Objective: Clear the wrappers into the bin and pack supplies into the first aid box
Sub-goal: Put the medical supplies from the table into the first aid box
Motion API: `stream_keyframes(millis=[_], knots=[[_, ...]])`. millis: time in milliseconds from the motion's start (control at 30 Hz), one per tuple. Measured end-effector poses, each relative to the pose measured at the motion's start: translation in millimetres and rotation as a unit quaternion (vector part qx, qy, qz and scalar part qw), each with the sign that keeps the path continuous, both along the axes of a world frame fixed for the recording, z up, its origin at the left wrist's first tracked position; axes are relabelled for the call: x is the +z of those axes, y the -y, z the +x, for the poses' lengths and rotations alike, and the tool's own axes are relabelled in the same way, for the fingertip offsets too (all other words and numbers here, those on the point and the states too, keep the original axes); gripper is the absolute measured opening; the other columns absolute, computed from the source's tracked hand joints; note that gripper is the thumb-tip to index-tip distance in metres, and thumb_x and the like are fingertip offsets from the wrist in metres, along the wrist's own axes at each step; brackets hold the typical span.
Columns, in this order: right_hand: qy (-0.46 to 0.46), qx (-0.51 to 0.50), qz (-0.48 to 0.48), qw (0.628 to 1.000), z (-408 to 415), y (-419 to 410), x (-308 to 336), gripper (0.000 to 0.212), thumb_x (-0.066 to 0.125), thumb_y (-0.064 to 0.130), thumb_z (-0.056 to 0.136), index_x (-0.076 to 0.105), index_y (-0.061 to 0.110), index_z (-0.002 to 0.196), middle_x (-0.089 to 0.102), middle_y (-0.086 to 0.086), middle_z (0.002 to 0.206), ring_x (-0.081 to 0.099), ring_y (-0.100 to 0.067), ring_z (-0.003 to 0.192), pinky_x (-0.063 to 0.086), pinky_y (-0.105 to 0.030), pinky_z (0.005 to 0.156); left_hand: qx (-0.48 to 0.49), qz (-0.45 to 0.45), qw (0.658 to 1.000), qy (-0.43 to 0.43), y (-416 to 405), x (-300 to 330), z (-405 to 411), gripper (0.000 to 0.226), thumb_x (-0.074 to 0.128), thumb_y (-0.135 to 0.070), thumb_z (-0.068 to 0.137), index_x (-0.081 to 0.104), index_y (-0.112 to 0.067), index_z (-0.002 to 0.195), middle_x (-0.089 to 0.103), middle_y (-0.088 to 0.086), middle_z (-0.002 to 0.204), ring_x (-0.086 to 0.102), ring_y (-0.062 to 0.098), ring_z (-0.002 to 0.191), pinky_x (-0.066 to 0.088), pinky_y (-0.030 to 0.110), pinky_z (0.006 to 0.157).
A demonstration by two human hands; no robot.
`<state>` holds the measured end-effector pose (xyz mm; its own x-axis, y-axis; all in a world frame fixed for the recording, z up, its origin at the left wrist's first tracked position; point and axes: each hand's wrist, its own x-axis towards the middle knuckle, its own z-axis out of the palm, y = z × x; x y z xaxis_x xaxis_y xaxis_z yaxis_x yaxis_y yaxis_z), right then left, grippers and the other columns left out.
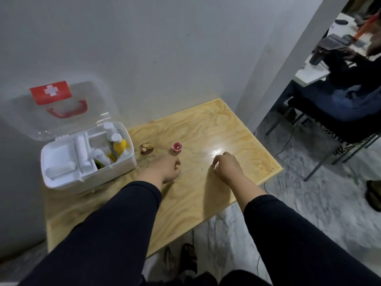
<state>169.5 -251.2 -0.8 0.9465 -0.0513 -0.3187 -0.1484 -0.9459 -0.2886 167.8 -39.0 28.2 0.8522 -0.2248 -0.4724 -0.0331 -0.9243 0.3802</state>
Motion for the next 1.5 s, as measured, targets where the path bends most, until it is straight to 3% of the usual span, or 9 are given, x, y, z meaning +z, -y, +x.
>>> stream_keyframes(millis=[200,367,500,733,900,1133,1333,1500], knots=[[0.027,0.118,0.042,0.992,37.0,-48.2,11.7,0.032,0.051,0.004,0.086,0.065,0.014,0.112,0.056,-0.011,0.115,0.057,-0.031,0.107,0.048,-0.033,0.081,0.064,0.011,0.998,0.004,-16.2,1.5,-0.6,0.04,0.054,-0.026,0.092,0.055,-0.019,0.131,0.061,0.004,0.129,0.059,0.025,0.115,0.05,0.037,0.096],[0.072,0.21,0.054,0.974,61.8,-91.2,26.7,0.025,0.052,0.011,0.091,0.066,0.01,0.111,0.062,-0.013,0.111,0.059,-0.031,0.103,0.049,-0.034,0.081,0.07,0.036,0.997,0.015,-27.9,7.6,-6.8,0.026,0.054,-0.025,0.089,0.06,-0.017,0.114,0.065,0.008,0.114,0.061,0.03,0.102,0.052,0.038,0.084],[0.076,0.244,0.014,0.967,69.1,-105.4,18.5,0.039,0.048,0.001,0.09,0.06,0.016,0.123,0.062,-0.009,0.119,0.061,-0.03,0.105,0.052,-0.034,0.079,0.083,0.057,0.995,0.008,-31.1,7.0,-14.7,0.034,0.053,-0.028,0.09,0.061,-0.018,0.121,0.062,0.006,0.125,0.059,0.029,0.113,0.051,0.043,0.094],[0.065,0.271,-0.031,0.96,66.4,-104.8,15.3,0.032,0.048,0.001,0.09,0.067,0.013,0.114,0.06,-0.011,0.116,0.062,-0.031,0.101,0.05,-0.031,0.077,0.103,0.051,0.993,0.008,-27.2,16.3,-20.9,0.038,0.053,-0.027,0.092,0.056,-0.021,0.13,0.059,0.004,0.132,0.056,0.028,0.12,0.049,0.044,0.099],[0.054,0.274,-0.008,0.96,74.9,-108.2,52.2,0.033,0.049,0.005,0.089,0.067,0.017,0.114,0.063,-0.007,0.122,0.063,-0.025,0.105,0.048,-0.026,0.074,0.109,0.043,0.993,0.028,-25.1,42.7,-15.8,0.035,0.05,-0.027,0.093,0.059,-0.016,0.125,0.062,0.007,0.126,0.06,0.029,0.111,0.052,0.042,0.093],[0.148,0.31,0.048,0.938,78.7,-143.3,134.1,0.025,0.057,0.013,0.089,0.07,0.015,0.11,0.068,-0.008,0.114,0.065,-0.025,0.101,0.05,-0.028,0.081,0.16,0.028,0.982,0.096,-49.4,94.2,-15.8,0.038,0.051,-0.026,0.095,0.053,-0.02,0.133,0.058,0.003,0.135,0.056,0.024,0.12,0.048,0.035,0.1],[0.151,0.361,0.088,0.916,55.0,-214.8,154.2,0.028,0.058,0.012,0.087,0.069,0.013,0.113,0.07,-0.01,0.114,0.064,-0.027,0.104,0.051,-0.031,0.087,0.235,0.047,0.965,0.101,-113.4,114.0,-49.5,0.025,0.048,-0.027,0.096,0.063,-0.021,0.115,0.064,0.006,0.113,0.061,0.029,0.102,0.05,0.037,0.09],[0.125,0.406,0.088,0.901,30.7,-281.9,134.5,0.028,0.059,0.016,0.087,0.066,0.017,0.115,0.068,-0.01,0.116,0.063,-0.03,0.106,0.049,-0.03,0.084,0.283,0.088,0.949,0.109,-171.0,106.6,-84.7,0.036,0.048,-0.028,0.096,0.055,-0.021,0.13,0.056,0.005,0.135,0.056,0.029,0.118,0.048,0.036,0.096]])
